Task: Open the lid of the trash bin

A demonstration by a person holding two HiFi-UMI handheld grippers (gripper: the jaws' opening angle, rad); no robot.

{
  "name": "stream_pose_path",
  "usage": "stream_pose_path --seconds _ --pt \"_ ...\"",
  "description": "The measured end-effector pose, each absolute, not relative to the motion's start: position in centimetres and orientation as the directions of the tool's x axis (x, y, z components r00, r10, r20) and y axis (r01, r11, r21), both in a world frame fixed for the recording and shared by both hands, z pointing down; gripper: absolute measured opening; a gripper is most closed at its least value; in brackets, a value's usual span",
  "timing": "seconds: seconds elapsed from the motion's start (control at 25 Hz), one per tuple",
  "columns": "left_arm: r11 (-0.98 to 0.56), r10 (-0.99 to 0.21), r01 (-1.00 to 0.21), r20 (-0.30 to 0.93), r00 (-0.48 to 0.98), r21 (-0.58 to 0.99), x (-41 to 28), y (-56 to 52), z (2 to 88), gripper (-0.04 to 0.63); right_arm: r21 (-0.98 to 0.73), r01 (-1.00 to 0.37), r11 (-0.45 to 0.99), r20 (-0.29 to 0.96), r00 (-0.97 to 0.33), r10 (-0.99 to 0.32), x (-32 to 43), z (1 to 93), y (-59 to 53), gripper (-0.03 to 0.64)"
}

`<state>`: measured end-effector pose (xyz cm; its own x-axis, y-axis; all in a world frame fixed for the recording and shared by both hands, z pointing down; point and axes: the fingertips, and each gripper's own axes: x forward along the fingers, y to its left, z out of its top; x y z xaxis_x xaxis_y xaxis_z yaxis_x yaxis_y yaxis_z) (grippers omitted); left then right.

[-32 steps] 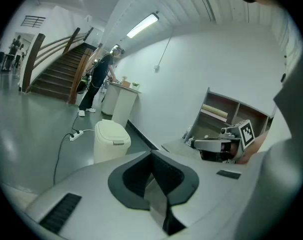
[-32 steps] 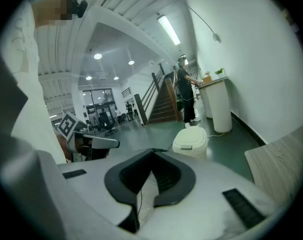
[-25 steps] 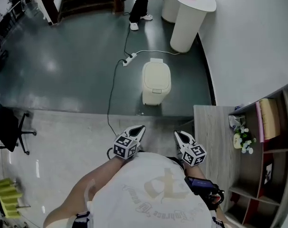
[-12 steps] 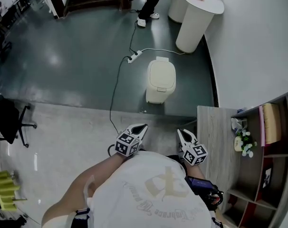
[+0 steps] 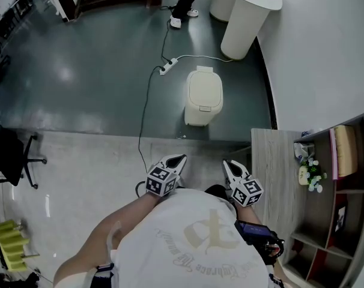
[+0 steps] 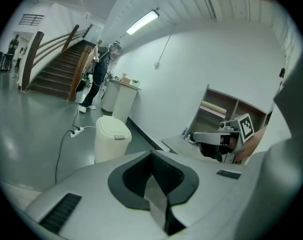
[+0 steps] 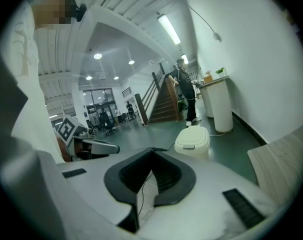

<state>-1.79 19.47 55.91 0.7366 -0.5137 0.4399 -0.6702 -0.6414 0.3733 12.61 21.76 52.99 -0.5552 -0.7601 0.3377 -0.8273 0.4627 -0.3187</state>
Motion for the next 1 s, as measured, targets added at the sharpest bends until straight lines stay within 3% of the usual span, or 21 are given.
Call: stream_pose_path --seconds 1.0 --pt "-0.543 -0.594 -0.757 0.471 0.653 0.365 -6.9 14.6 56.4 0.012 -0.314 -0.808 0.498 0.397 -0.589 -0.704 9.7 55.3 14.9 0.005"
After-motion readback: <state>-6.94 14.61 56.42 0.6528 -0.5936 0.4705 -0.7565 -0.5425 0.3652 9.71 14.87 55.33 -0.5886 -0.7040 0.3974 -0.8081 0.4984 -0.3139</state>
